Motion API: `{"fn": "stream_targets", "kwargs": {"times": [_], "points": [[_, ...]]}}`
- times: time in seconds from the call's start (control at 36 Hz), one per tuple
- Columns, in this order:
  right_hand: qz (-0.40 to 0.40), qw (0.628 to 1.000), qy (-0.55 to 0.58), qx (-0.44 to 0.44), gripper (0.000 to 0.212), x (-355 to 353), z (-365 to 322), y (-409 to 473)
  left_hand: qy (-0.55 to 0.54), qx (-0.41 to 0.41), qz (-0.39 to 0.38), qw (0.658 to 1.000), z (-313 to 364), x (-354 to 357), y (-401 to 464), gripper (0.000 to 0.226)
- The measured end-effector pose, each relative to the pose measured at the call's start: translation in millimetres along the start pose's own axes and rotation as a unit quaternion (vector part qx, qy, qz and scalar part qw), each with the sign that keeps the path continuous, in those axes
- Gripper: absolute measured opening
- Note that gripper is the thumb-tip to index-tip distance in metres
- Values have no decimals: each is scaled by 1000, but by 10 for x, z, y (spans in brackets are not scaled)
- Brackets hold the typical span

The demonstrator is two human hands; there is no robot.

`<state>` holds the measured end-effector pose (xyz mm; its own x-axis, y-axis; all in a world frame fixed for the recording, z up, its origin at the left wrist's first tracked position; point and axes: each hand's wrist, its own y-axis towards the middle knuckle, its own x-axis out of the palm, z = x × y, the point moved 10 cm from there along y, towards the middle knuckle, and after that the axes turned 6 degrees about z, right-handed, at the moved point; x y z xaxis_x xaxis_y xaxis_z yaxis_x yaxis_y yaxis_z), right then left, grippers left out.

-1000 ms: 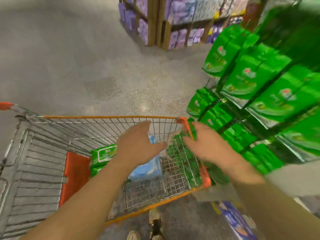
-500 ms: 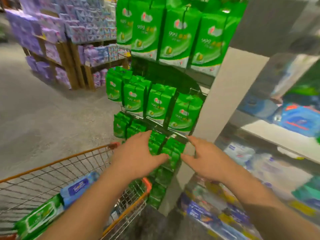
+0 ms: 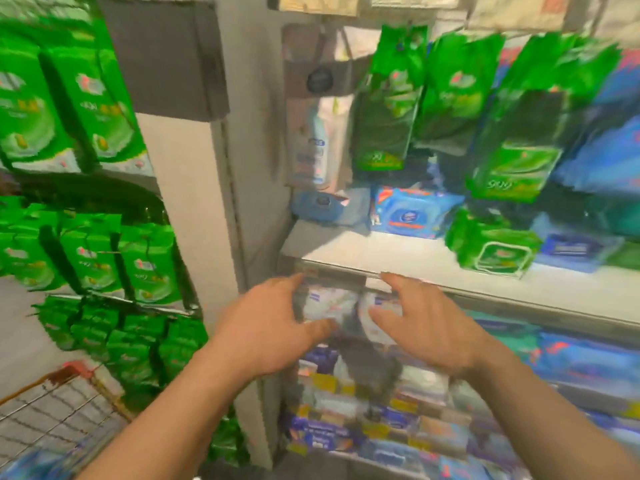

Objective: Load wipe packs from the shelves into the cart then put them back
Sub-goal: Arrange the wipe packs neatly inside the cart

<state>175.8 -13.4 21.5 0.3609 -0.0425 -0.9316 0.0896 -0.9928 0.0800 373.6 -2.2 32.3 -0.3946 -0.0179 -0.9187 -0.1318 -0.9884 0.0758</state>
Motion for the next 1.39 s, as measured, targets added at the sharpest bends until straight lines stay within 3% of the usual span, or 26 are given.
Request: {"fn": "stream_targets", "kwargs": {"times": [0.19,0.36,0.56,0.64,0.81,0.92,1.0,1.06,1.11,1.17,1.19,1.25,1.31,1.39], "points": [[16,997,11,75,69,-359,957,-35,-41,36,3,998,786,318,366,85],[30,991,6,129,60,-577,1512,-57,-64,61,-22,996,1261,563,668,83],[135,968,73,199,54,-882,2015,-4,-82,119,-19,989,1657,756,1100,83],[187,954,101,209,48,-971,2206,5,-103,126,-54,985,1759,890,1285,89],[203,942,118,242,53,-962,2523,184,-150,171,-67,972,2006,1092,1640,92],[191,926,143,292,71,-855,2754,315,-291,240,-59,924,2245,1207,1832,62],[176,926,172,286,73,-719,2948,421,-417,282,-125,855,2394,1460,1877,47],[156,929,204,267,67,-629,3020,488,-533,230,-182,794,2517,1551,1975,46],[150,927,235,250,61,-594,3015,535,-558,230,-218,767,2592,1603,1943,38],[142,928,257,231,55,-570,3013,585,-532,226,-189,794,2652,1602,2021,39],[138,928,264,222,52,-560,3013,612,-485,229,-153,830,2645,1639,2077,46],[135,927,276,213,49,-546,3025,667,-378,228,-97,892,2585,1786,2184,81],[138,927,284,203,53,-524,3062,722,-358,159,-97,915,2531,1940,2267,112],[138,930,283,191,52,-491,3140,775,-431,123,-83,890,2577,1958,2296,98]]}}
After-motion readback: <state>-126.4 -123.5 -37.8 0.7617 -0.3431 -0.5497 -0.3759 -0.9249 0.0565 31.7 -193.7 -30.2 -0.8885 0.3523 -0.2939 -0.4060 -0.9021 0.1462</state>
